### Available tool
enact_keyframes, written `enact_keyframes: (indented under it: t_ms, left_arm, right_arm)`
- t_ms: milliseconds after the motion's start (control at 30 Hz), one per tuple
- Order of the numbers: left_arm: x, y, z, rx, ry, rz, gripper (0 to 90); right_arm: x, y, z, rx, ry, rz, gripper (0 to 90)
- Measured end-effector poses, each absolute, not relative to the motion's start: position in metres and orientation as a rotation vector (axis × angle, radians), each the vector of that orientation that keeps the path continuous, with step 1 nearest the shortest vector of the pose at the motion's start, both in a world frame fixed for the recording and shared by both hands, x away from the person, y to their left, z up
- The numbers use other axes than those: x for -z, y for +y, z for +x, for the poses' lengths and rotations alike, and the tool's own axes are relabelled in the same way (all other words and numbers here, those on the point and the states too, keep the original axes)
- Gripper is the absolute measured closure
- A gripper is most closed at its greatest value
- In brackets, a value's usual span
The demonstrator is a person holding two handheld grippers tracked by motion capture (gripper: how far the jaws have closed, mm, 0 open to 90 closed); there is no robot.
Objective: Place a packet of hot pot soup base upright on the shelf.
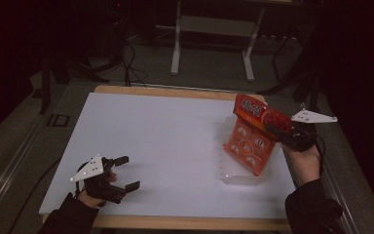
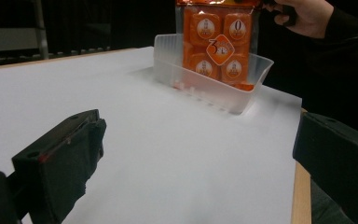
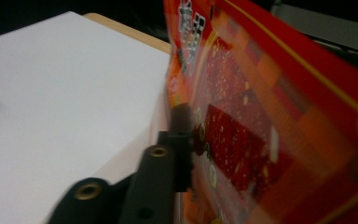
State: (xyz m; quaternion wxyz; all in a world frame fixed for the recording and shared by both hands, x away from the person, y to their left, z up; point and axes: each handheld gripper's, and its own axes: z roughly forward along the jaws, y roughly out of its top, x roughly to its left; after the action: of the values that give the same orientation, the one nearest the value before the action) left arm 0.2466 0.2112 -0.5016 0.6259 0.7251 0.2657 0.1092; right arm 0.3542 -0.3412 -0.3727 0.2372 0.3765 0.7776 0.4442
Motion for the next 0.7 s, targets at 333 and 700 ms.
enact_keyframes:
  t_ms: [333, 700]
  left_arm:
    - [0.5019, 0.2117, 0.2467, -0.248, 0.611, 1.660, 2.1]
    - [0.5020, 0.2110, 0.2465, -0.237, 0.610, 1.659, 2.1]
  right_arm:
    - [0.3747, -0.3438, 0.3551, -1.143, 2.019, 1.140, 37.1]
    - [0.3752, -0.3512, 0.3480, -1.076, 1.858, 1.263, 13.4]
